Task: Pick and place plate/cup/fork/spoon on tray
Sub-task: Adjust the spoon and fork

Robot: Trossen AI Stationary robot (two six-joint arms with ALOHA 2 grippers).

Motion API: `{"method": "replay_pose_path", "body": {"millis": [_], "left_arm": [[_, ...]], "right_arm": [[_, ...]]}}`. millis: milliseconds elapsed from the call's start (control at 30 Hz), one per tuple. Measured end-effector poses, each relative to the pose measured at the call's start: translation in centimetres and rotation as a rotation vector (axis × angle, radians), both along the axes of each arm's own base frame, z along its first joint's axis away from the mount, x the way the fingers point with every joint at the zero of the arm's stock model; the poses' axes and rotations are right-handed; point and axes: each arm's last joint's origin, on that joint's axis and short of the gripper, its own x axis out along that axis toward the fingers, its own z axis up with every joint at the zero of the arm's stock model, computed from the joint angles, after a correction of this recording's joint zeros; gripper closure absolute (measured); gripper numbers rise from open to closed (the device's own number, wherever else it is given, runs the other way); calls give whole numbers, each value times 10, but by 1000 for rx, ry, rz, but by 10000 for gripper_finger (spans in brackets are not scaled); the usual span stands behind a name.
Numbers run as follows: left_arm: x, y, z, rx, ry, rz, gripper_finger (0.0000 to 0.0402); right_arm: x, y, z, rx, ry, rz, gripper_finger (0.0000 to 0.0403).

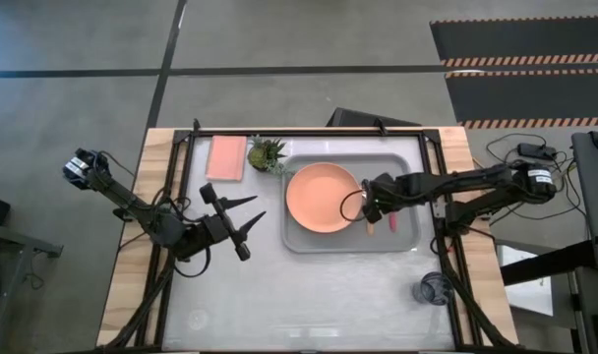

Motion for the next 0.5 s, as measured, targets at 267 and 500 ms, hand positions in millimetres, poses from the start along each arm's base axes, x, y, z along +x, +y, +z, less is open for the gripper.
{"method": "replay_pose_path", "body": {"millis": [267, 500], "left_arm": [[0, 0, 0, 0, 0, 0, 233], [0, 0, 0, 0, 0, 0, 233]], "right_arm": [[-9, -6, -8, 45, 71, -11, 394], [-14, -2, -14, 94, 86, -11, 394]]}}
